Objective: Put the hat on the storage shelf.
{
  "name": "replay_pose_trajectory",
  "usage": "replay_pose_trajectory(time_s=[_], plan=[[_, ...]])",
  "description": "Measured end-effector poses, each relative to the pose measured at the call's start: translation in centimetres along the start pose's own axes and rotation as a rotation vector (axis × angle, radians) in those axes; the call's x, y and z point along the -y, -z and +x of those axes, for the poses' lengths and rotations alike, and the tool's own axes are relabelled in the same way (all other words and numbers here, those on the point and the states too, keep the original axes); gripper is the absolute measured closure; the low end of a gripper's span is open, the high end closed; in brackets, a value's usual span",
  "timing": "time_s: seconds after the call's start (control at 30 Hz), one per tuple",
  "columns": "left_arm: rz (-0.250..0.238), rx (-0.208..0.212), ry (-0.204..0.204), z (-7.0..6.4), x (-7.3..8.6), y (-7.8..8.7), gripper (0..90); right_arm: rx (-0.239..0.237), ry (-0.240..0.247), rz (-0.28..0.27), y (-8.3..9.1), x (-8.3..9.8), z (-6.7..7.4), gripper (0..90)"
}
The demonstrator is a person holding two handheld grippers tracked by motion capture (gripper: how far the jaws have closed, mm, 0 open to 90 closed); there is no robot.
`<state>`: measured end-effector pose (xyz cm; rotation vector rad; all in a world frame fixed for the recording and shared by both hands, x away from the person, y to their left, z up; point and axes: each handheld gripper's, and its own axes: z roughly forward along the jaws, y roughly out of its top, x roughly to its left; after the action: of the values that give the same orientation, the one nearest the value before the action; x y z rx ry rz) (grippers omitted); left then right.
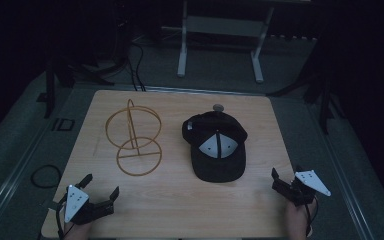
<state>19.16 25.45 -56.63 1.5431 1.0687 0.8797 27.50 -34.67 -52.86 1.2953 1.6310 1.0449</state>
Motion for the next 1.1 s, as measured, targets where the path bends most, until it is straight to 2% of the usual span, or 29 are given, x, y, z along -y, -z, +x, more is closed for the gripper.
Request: replay_pose_trajectory(time_s=[0.03,0.07,0.2,0.37,0.4,0.47,0.5,0.67,0.7,0.73,0.77,0.8,0.83,0.87,0.97,1.03,1.07,1.1], plan=[[0.0,0.0,0.0,0.0,0.0,0.0,1.8,0.0,0.0,0.0,0.0,0.0,0.0,13.7],[0.004,0.008,-0.004,0.0,0.0,0.0,1.9,-0.025,0.007,0.001,0.0,-0.9,0.1,13.8],[0.01,0.014,-0.012,-0.1,0.1,-0.1,1.8,-0.101,0.019,0.019,-0.5,-2.5,0.5,12.3],[0.009,0.016,-0.016,-0.1,0.1,-0.1,1.8,-0.158,0.054,0.031,-1.1,-4.3,1.2,12.1],[0.009,0.016,-0.016,-0.1,0.1,-0.1,1.8,-0.161,0.072,0.031,-1.2,-4.6,1.3,12.1],[0.007,0.014,-0.016,-0.1,0.1,0.0,1.8,-0.161,0.072,0.031,-1.2,-4.6,1.3,12.1],[-0.003,0.011,-0.02,-0.1,0.1,0.1,1.8,-0.179,0.086,0.03,-1.6,-5.4,1.7,12.1],[-0.005,0.012,-0.015,0.0,0.0,0.1,1.8,-0.207,0.077,0.02,-1.9,-6.6,2.0,12.1],[-0.018,0.03,0.0,-0.1,0.0,0.2,1.8,-0.215,0.08,0.021,-2.2,-7.5,2.2,12.0],[-0.023,0.033,-0.005,-0.2,-0.1,0.2,1.8,-0.22,0.08,0.031,-2.4,-7.9,2.3,11.9],[-0.027,0.029,-0.018,-0.4,-0.2,0.2,1.8,-0.206,0.088,0.035,-2.5,-8.3,2.6,11.9],[-0.024,0.03,-0.03,-0.6,-0.2,0.2,1.8,-0.206,0.102,0.02,-2.6,-8.6,2.8,12.0],[-0.024,0.04,-0.037,-0.7,-0.3,0.2,1.8,-0.232,0.116,0.004,-2.6,-8.9,2.9,12.1],[-0.02,0.044,-0.048,-0.9,-0.3,0.2,1.8,-0.221,0.13,-0.001,-2.7,-9.2,3.2,12.1],[-0.001,0.043,-0.08,-1.3,-0.3,0.1,1.8,-0.235,0.145,-0.011,-3.1,-10.1,3.7,13.0],[0.008,0.034,-0.088,-1.4,-0.3,0.0,1.8,-0.255,0.147,-0.006,-3.5,-10.7,4.0,13.1],[0.011,0.036,-0.086,-1.3,-0.3,0.0,1.8,-0.251,0.149,0.0,-3.8,-11.0,4.1,13.1],[0.016,0.037,-0.082,-1.3,-0.3,0.0,1.8,-0.271,0.149,0.0,-4.1,-11.2,4.2,12.9]])
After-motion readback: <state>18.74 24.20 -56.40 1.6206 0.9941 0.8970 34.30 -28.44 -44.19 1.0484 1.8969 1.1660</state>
